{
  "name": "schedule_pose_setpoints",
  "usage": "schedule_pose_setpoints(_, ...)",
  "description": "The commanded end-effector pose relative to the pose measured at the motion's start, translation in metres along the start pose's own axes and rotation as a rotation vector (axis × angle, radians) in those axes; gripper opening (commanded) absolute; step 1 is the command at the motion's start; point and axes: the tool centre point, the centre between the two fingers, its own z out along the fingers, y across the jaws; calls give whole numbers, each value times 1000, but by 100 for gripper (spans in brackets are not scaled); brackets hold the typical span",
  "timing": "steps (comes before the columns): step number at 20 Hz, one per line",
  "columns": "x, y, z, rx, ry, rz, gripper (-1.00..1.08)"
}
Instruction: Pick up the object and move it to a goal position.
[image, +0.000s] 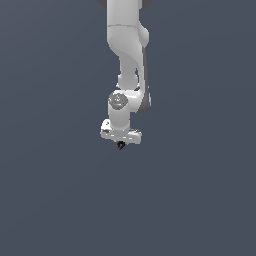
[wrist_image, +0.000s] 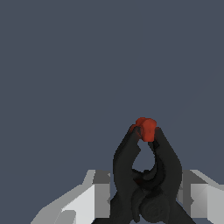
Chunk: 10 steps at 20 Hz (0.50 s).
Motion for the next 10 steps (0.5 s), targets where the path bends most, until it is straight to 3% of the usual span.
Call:
schedule_pose_setpoints(1,0,1,-3,0,1,0,-100)
schedule_pose_setpoints(10,-3,8,-40,0,1,0,-100)
